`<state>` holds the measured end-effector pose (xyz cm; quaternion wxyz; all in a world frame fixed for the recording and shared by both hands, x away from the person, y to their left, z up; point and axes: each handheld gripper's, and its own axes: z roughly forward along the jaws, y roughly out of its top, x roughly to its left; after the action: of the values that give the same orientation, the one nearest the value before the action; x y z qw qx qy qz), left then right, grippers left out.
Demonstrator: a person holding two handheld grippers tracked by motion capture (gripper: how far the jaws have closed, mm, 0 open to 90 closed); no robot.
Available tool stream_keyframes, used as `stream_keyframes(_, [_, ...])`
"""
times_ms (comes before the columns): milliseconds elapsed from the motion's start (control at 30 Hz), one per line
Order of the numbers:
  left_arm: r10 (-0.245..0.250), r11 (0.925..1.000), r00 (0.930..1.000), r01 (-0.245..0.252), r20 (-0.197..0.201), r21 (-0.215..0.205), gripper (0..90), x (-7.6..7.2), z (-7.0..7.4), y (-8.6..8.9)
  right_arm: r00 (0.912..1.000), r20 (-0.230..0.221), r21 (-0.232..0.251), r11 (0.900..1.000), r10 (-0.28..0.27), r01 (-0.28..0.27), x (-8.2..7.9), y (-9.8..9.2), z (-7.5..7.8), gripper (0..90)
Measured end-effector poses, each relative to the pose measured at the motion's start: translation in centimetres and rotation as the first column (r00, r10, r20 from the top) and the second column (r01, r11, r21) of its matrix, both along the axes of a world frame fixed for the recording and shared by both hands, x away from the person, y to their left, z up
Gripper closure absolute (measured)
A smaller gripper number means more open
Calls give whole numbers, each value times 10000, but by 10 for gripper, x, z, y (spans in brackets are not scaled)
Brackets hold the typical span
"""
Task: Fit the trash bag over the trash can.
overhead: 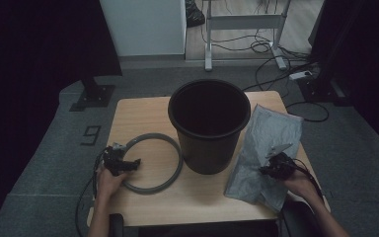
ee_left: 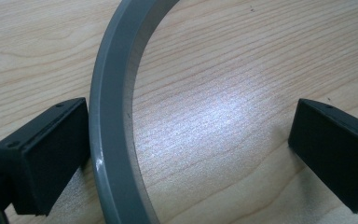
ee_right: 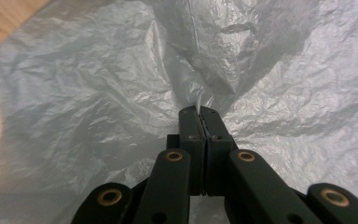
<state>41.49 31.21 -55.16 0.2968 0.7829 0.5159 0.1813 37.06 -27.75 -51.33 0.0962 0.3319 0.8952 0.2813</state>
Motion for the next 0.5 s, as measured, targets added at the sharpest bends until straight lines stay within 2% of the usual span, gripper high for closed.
stream_keyframes(300, [3,10000,10000,-3,16,-9,0,0,0,0,9992,306,-219,9994,-257,263,12,-7,31,880])
stream_keyframes(500, [4,10000,10000,-4,15,-8,0,0,0,0,9975,477,-337,9980,-518,534,18,-10,45,879])
